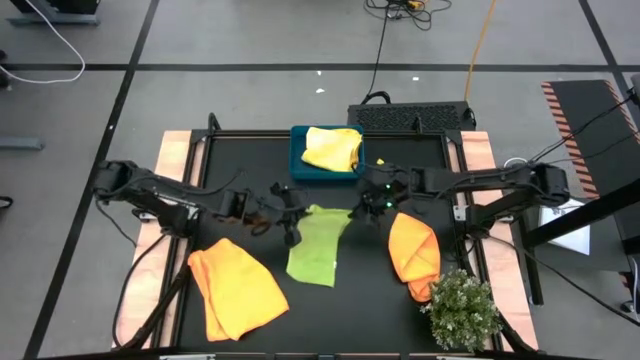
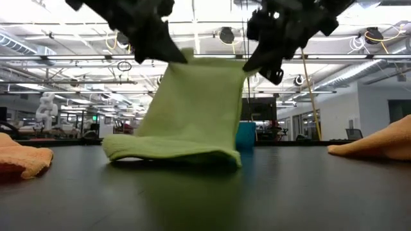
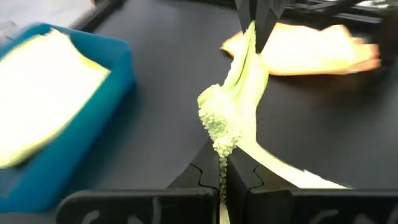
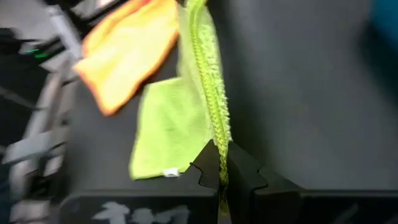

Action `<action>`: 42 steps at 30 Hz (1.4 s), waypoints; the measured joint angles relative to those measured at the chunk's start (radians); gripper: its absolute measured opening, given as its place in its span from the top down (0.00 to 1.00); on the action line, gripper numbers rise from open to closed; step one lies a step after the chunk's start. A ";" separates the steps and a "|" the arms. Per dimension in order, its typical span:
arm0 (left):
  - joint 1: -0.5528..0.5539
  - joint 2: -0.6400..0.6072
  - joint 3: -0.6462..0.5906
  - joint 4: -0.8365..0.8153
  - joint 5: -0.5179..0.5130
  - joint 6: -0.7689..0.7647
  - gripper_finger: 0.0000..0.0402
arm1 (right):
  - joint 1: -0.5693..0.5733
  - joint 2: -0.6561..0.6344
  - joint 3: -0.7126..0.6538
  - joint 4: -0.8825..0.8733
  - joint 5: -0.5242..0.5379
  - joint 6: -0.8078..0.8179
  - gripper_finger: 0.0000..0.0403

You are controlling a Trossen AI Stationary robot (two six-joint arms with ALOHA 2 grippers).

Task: Fold microfiber towels
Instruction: Fold the green microfiber towel

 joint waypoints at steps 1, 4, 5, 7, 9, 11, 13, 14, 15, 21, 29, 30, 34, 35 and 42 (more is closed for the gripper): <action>0.022 -0.001 -0.017 0.023 0.000 0.030 0.99 | -0.013 0.009 0.000 0.003 0.012 -0.012 1.00; 0.084 0.001 -0.064 0.098 0.022 0.097 1.00 | -0.045 0.031 0.001 0.011 0.059 -0.046 1.00; 0.104 0.001 -0.078 0.130 0.036 0.120 0.99 | -0.054 0.036 0.001 0.010 0.075 -0.060 1.00; 0.135 0.001 -0.107 0.191 0.066 0.172 0.99 | -0.070 0.039 0.001 0.009 0.107 -0.083 1.00; 0.162 0.001 -0.134 0.240 0.079 0.209 1.00 | -0.083 0.040 0.001 0.011 0.128 -0.110 1.00; 0.186 0.001 -0.162 0.294 0.092 0.254 0.99 | -0.087 0.040 0.001 0.015 0.132 -0.121 1.00; 0.205 0.001 -0.188 0.352 0.098 0.293 0.99 | -0.088 0.040 0.001 0.026 0.147 -0.131 1.00; 0.214 0.001 -0.197 0.375 0.102 0.309 0.99 | -0.086 0.040 0.001 0.029 0.161 -0.139 1.00; 0.223 0.001 -0.200 0.392 0.110 0.321 0.99 | -0.086 0.041 0.001 0.031 0.166 -0.141 1.00; 0.231 -0.008 -0.199 0.422 0.163 0.298 0.99 | -0.081 0.026 -0.001 0.041 0.125 -0.146 1.00; 0.091 -0.092 -0.144 0.363 0.172 0.231 0.99 | -0.009 -0.082 -0.002 0.052 -0.098 -0.110 1.00; 0.067 -0.110 -0.139 0.346 0.164 0.225 0.99 | 0.009 -0.098 -0.001 0.064 -0.110 -0.100 1.00; -0.042 -0.148 -0.097 0.320 0.118 0.203 1.00 | 0.079 -0.160 -0.001 0.083 -0.125 -0.069 1.00; -0.069 -0.153 -0.086 0.313 0.102 0.199 1.00 | 0.098 -0.173 0.001 0.087 -0.124 -0.060 1.00; -0.226 -0.121 0.039 0.236 -0.026 0.120 1.00 | 0.220 -0.234 0.000 0.171 -0.116 0.021 1.00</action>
